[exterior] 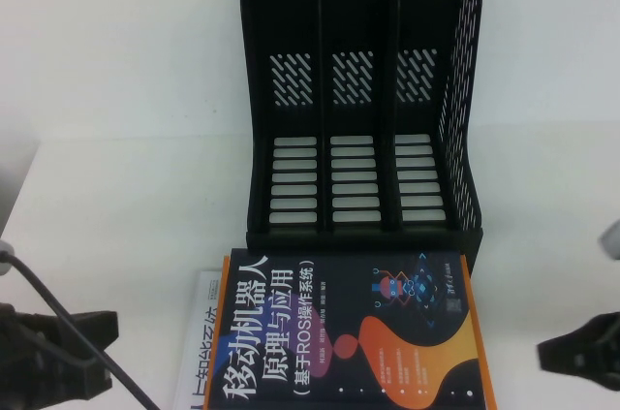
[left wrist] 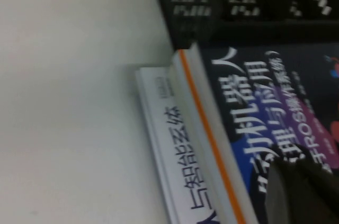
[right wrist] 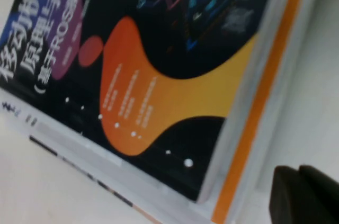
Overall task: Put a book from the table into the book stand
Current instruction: Push book with right arm
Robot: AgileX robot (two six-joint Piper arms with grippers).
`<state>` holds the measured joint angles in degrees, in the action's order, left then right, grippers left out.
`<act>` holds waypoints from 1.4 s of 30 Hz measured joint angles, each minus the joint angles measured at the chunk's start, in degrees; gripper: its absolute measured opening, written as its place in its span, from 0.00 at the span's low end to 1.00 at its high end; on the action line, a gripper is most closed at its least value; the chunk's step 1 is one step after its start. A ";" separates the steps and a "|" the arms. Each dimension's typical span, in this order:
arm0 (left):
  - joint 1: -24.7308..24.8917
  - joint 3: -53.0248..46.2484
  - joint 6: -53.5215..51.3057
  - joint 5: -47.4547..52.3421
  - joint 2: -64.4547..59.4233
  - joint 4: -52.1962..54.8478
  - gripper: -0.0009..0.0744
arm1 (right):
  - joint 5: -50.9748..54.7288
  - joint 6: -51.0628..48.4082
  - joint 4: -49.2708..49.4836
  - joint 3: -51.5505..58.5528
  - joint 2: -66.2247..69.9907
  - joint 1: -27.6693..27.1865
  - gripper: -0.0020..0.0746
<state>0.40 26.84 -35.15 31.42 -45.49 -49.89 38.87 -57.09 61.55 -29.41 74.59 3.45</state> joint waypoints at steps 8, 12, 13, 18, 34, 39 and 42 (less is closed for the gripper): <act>0.13 0.64 -4.57 1.89 -1.34 -2.92 0.01 | -11.60 -0.27 1.27 -3.72 8.95 13.17 0.02; 0.13 0.64 -5.02 2.36 -1.34 -1.69 0.01 | -13.39 0.33 1.50 -5.88 13.13 13.86 0.02; 0.13 0.64 -5.02 2.46 -1.34 -1.42 0.01 | -13.39 0.33 1.50 -6.43 14.01 13.96 0.02; 0.13 0.64 -4.70 0.88 -1.34 -1.15 0.01 | -13.26 0.33 1.50 -8.38 17.19 13.94 0.02; 0.13 0.64 -2.55 -3.57 -1.34 -2.47 0.01 | -10.50 0.33 1.53 -14.24 21.74 16.91 0.03; 0.13 0.64 -1.68 -3.60 -1.34 -2.71 0.01 | -11.72 1.01 2.26 -15.17 21.88 19.25 0.03; 0.13 0.64 -1.30 -2.69 -1.34 -2.85 0.01 | -13.15 1.29 2.48 -15.12 21.88 20.20 0.03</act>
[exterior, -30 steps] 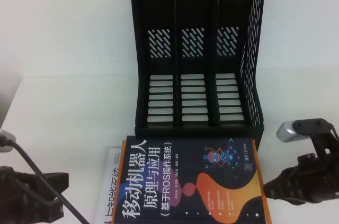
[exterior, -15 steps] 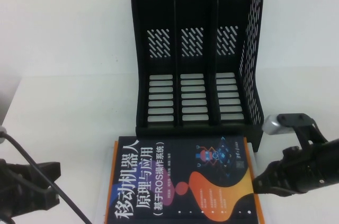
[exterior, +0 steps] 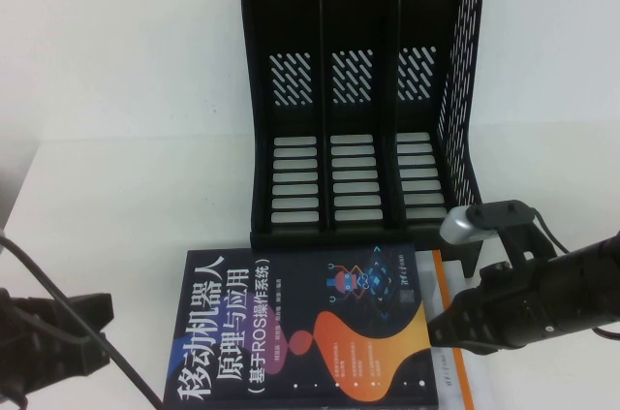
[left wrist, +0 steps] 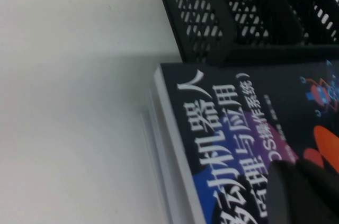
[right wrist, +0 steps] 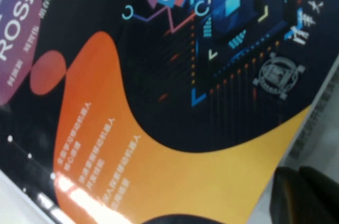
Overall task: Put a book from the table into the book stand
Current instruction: Push book with right arm
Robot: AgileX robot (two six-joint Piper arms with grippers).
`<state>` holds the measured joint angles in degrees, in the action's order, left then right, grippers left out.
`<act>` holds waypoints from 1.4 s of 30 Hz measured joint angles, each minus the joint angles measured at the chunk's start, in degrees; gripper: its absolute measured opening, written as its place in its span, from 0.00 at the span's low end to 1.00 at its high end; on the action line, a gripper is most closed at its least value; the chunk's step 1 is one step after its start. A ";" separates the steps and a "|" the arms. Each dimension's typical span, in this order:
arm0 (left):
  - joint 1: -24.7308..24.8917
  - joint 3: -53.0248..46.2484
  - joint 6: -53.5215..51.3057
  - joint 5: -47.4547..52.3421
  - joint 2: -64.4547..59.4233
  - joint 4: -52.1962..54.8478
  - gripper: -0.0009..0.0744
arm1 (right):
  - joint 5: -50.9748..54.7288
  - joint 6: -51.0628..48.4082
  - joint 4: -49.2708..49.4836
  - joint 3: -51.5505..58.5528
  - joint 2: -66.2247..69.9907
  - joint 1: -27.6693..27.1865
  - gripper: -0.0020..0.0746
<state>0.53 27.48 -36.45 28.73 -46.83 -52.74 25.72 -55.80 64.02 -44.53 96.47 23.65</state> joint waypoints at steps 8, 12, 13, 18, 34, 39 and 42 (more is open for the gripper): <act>0.00 0.00 0.40 3.79 0.00 -2.70 0.01 | -1.30 0.09 3.42 -0.13 1.10 0.80 0.03; 0.00 0.00 0.40 4.14 0.00 -5.35 0.01 | -1.18 0.09 5.34 -0.35 1.88 0.80 0.03; 0.00 0.00 0.40 4.14 0.00 -6.13 0.01 | -1.10 0.09 5.83 -0.40 2.15 0.80 0.03; 0.00 0.49 0.78 4.29 0.00 -9.68 0.01 | -1.86 -0.01 7.46 -0.70 2.65 2.22 0.03; 0.00 14.31 18.99 12.33 -2.78 3.94 0.57 | -2.69 -0.53 8.11 -4.34 5.07 5.36 0.03; 0.00 15.33 20.24 14.87 -9.38 6.83 0.65 | -2.60 -0.53 7.84 -4.48 5.11 5.36 0.03; -1.85 15.33 20.21 16.48 -14.35 7.26 0.64 | -2.58 -0.53 7.60 -4.61 5.11 5.36 0.03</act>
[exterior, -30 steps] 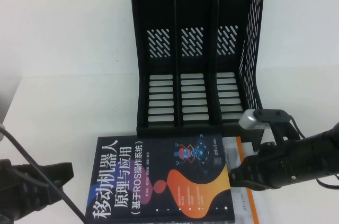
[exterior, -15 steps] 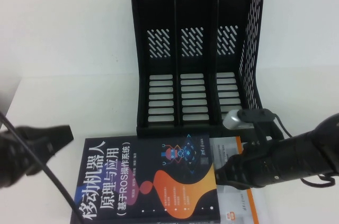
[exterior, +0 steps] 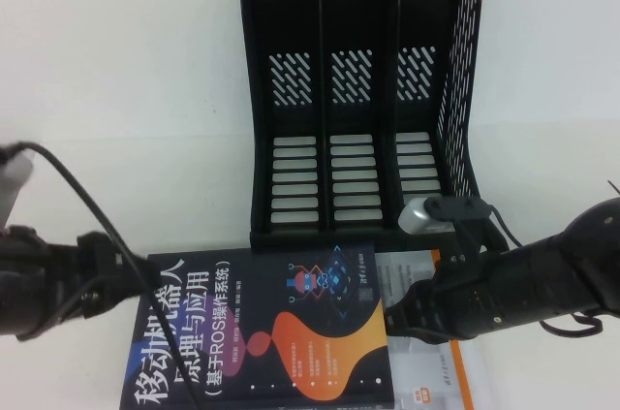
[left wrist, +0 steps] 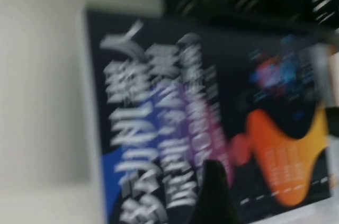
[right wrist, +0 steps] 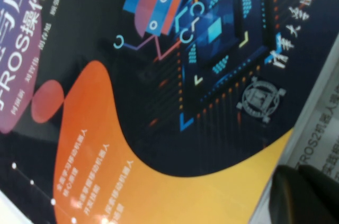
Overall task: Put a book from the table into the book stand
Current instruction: Push book with right arm
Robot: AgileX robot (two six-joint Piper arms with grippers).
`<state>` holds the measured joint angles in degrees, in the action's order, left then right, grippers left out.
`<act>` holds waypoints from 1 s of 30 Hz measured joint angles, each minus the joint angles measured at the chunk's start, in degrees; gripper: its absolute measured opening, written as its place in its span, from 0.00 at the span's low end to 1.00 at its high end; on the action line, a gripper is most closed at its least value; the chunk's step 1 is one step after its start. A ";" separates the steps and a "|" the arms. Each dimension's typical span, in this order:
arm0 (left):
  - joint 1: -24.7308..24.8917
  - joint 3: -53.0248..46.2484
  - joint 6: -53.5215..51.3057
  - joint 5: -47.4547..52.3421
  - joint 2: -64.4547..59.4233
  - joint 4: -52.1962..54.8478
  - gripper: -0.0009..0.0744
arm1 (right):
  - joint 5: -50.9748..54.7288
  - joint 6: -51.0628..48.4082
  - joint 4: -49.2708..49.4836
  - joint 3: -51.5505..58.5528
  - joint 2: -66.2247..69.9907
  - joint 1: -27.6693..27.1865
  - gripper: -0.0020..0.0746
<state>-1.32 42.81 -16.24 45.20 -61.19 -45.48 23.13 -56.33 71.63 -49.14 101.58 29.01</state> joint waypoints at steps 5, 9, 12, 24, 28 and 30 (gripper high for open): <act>-8.17 0.00 -6.73 6.45 -8.97 -4.64 0.64 | 0.10 0.00 -0.09 0.00 0.00 0.00 0.03; -15.63 0.23 -15.06 11.20 -14.02 -11.56 0.64 | 0.19 0.00 -0.12 0.00 0.00 0.00 0.03; -19.47 0.57 -18.99 15.43 -18.10 -12.68 0.64 | 0.19 0.00 -0.34 0.00 0.00 0.00 0.03; -20.64 1.26 -28.09 18.10 -36.20 -16.04 0.67 | 0.19 -0.06 -0.66 0.00 0.00 0.00 0.03; -20.64 1.52 -34.69 18.19 -41.58 -20.12 0.67 | 0.19 -0.14 -0.66 0.00 0.00 0.00 0.03; -20.64 1.63 -37.12 19.46 -44.00 -22.45 0.67 | 0.19 -0.14 -0.66 0.00 0.00 0.00 0.03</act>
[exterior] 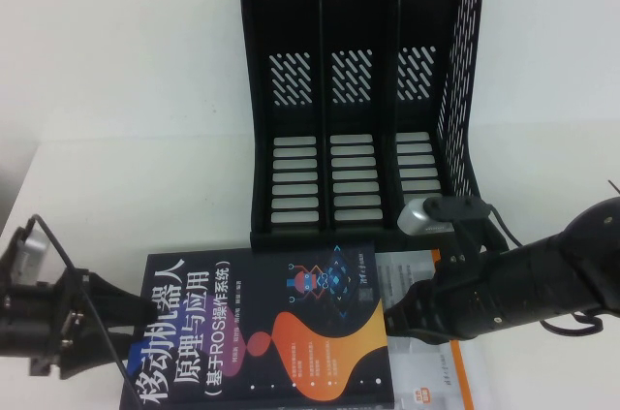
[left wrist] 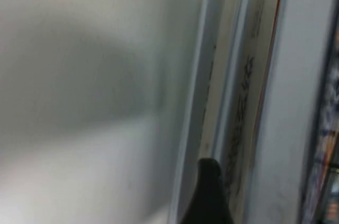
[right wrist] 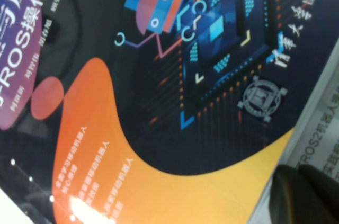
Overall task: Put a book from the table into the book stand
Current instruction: Push book with right arm
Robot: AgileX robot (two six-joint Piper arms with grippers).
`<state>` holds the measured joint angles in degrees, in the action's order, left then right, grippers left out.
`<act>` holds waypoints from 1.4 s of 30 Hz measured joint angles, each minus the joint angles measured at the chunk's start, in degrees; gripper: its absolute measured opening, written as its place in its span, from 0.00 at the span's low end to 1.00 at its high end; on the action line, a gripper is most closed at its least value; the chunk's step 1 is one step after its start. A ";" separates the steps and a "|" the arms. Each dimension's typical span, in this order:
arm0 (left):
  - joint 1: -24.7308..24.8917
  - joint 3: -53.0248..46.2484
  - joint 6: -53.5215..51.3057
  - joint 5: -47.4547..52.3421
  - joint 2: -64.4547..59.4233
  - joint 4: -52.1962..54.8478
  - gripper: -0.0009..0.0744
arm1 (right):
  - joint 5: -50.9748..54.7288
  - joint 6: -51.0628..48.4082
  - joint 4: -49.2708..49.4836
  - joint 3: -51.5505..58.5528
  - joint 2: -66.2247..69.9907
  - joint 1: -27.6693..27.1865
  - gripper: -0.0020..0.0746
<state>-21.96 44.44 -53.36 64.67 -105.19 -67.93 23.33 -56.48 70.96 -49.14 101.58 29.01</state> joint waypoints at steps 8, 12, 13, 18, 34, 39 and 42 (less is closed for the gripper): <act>0.44 0.12 -3.30 0.96 -7.28 -4.34 0.67 | 0.00 -0.14 0.03 -0.02 0.00 0.00 0.03; 0.56 0.12 -3.53 1.68 -8.33 -5.20 0.68 | 0.00 -0.28 0.69 -0.02 0.00 0.00 0.03; 0.86 0.12 -3.61 1.68 -8.44 -5.40 0.68 | 0.00 -0.28 0.80 -0.02 0.00 0.00 0.03; 3.64 0.23 -3.66 1.68 -8.58 -5.82 0.68 | 0.12 -0.28 1.25 -0.02 0.09 0.00 0.03; 5.74 2.27 -0.55 4.48 -8.58 -4.60 0.31 | 0.42 -1.36 4.93 -0.02 0.45 0.00 0.03; 5.74 2.40 0.67 5.42 -8.58 -4.72 0.20 | 0.29 -1.45 4.12 -0.02 0.45 0.00 0.03; 5.74 3.43 2.96 5.66 -8.43 -3.59 0.20 | 0.03 -1.45 3.54 -0.02 0.45 0.00 0.03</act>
<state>-16.22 47.86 -50.40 70.33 -113.62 -71.52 23.36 -57.93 74.50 -49.16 102.04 29.01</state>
